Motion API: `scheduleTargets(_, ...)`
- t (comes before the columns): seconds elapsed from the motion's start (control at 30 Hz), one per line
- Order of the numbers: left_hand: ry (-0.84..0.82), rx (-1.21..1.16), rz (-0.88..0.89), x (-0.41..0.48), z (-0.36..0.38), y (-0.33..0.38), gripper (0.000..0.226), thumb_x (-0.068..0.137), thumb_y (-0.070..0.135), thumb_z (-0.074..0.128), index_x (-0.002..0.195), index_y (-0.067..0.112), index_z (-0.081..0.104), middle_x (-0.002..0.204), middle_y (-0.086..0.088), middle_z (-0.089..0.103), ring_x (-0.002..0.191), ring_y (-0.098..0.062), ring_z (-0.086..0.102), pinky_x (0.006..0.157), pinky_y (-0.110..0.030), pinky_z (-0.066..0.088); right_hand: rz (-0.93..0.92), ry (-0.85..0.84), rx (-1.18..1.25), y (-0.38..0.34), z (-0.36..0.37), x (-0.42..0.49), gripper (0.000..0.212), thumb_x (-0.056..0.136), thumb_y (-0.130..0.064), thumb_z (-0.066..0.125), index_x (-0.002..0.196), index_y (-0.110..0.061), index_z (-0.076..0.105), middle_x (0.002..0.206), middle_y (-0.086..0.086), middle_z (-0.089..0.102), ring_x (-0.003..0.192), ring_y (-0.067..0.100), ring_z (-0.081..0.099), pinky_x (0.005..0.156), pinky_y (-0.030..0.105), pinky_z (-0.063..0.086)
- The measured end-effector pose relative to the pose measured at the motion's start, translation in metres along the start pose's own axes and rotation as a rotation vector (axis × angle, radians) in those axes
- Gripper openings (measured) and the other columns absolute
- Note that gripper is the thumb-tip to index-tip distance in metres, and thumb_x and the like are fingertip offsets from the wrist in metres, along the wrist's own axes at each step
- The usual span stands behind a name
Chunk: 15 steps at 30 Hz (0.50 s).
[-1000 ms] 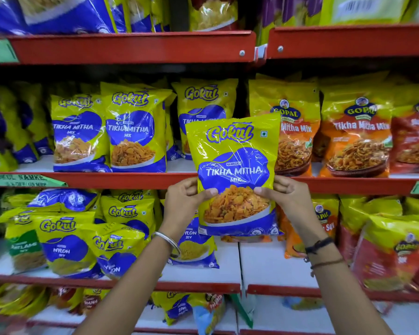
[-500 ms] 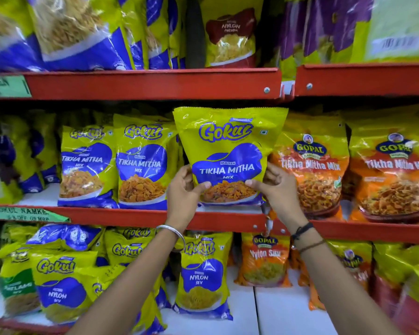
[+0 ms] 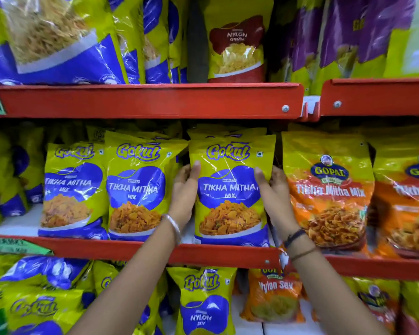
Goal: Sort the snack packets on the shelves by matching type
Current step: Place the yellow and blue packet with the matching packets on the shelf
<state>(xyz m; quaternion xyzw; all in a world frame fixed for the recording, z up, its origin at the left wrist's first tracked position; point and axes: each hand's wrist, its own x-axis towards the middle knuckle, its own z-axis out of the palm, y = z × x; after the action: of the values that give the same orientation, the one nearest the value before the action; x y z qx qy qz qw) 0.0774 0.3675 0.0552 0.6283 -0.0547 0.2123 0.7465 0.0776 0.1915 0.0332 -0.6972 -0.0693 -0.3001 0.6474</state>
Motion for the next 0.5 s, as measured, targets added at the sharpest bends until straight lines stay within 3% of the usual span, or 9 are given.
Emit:
scheduleTargets(0.1, 0.101, -0.037, 0.046, 0.025, 0.017, 0.011, 0.030, 0.087, 0.016, 0.060, 0.060, 0.021, 0.048, 0.051, 0.009, 0.053, 0.049, -0.004, 0.044, 0.051, -0.021, 0.038, -0.073, 0.132, -0.096, -0.017, 0.010, 0.029, 0.030, 0.087, -0.044, 0.059, 0.081, -0.015, 0.054, 0.073, -0.001, 0.054, 0.066, 0.012, 0.049, 0.063, 0.026, 0.036)
scheduleTargets(0.17, 0.195, -0.056, 0.040, 0.039, 0.019, 0.013, 0.038, 0.082, 0.007, 0.065, 0.055, 0.021, 0.042, 0.048, 0.004, 0.043, 0.045, -0.005, 0.035, 0.049, -0.023, 0.031, -0.086, 0.209, -0.230, -0.025, 0.011, 0.041, 0.043, 0.089, -0.028, 0.062, 0.058, -0.023, 0.033, 0.055, -0.005, 0.031, 0.050, 0.009, 0.028, 0.045, 0.025, 0.023)
scheduleTargets(0.2, 0.224, -0.058, 0.024, 0.044, 0.018, 0.012, 0.035, 0.080, 0.004, 0.066, 0.056, 0.019, 0.046, 0.045, 0.008, 0.047, 0.041, 0.000, 0.037, 0.047, -0.019, 0.032, -0.102, 0.231, -0.275, -0.026, 0.012, 0.045, 0.050, 0.087, -0.025, 0.064, 0.055, -0.023, 0.026, 0.051, -0.004, 0.025, 0.048, 0.010, 0.022, 0.042, 0.023, 0.024)
scheduleTargets(0.27, 0.230, -0.063, 0.014, 0.049, 0.017, 0.010, 0.015, 0.080, 0.000, 0.066, 0.067, 0.007, 0.060, 0.037, 0.016, 0.054, 0.036, 0.006, 0.042, 0.046, -0.011, 0.036, -0.125, 0.243, -0.333, -0.028, 0.012, 0.049, 0.055, 0.086, -0.023, 0.066, 0.052, -0.021, 0.022, 0.049, -0.001, 0.020, 0.047, 0.012, 0.017, 0.041, 0.022, 0.023)
scheduleTargets(0.3, 0.227, -0.069, 0.022, 0.048, 0.017, 0.010, 0.002, 0.079, -0.001, 0.065, 0.078, 0.000, 0.064, 0.042, 0.019, 0.058, 0.038, 0.008, 0.043, 0.046, -0.009, 0.038, -0.111, 0.241, -0.339, -0.028, 0.013, 0.050, 0.055, 0.087, -0.023, 0.066, 0.052, -0.021, 0.022, 0.049, 0.000, 0.020, 0.047, 0.013, 0.016, 0.043, 0.026, 0.023)
scheduleTargets(0.33, 0.234, -0.075, 0.028, 0.049, 0.018, 0.009, 0.009, 0.080, -0.002, 0.065, 0.089, -0.004, 0.064, 0.055, 0.017, 0.064, 0.042, 0.010, 0.046, 0.048, -0.007, 0.039, -0.093, 0.248, -0.341, -0.026, 0.012, 0.050, 0.053, 0.088, -0.022, 0.064, 0.051, -0.021, 0.025, 0.048, 0.001, 0.023, 0.046, 0.014, 0.019, 0.047, 0.032, 0.020)
scheduleTargets(0.4, 0.228, -0.073, 0.044, 0.050, 0.018, 0.006, 0.017, 0.083, -0.002, 0.061, 0.100, -0.003, 0.060, 0.090, -0.002, 0.066, 0.066, 0.006, 0.058, 0.058, -0.006, 0.044, -0.105, 0.261, -0.367, -0.025, 0.013, 0.045, 0.036, 0.092, -0.018, 0.057, 0.057, -0.015, 0.048, 0.051, 0.014, 0.047, 0.048, 0.027, 0.040, 0.053, 0.035, 0.013)
scheduleTargets(0.43, 0.222, -0.034, 0.057, 0.049, 0.017, 0.004, 0.022, 0.086, 0.000, 0.057, 0.108, -0.005, 0.057, 0.105, -0.008, 0.063, 0.085, -0.005, 0.062, 0.068, -0.009, 0.045, -0.114, 0.269, -0.366, -0.023, 0.011, 0.042, 0.023, 0.095, -0.015, 0.052, 0.075, -0.005, 0.061, 0.068, 0.025, 0.061, 0.061, 0.039, 0.053, 0.054, 0.033, 0.018)
scheduleTargets(0.5, 0.206, 0.097, 0.123, 0.040, 0.013, -0.002, 0.033, 0.093, 0.006, 0.047, 0.125, -0.003, 0.048, 0.127, -0.017, 0.056, 0.114, -0.024, 0.055, 0.091, -0.022, 0.042, -0.139, 0.232, -0.331, -0.019, 0.008, 0.026, 0.032, 0.097, -0.016, 0.046, 0.121, 0.003, 0.053, 0.113, 0.028, 0.063, 0.101, 0.041, 0.060, 0.070, 0.027, 0.037)
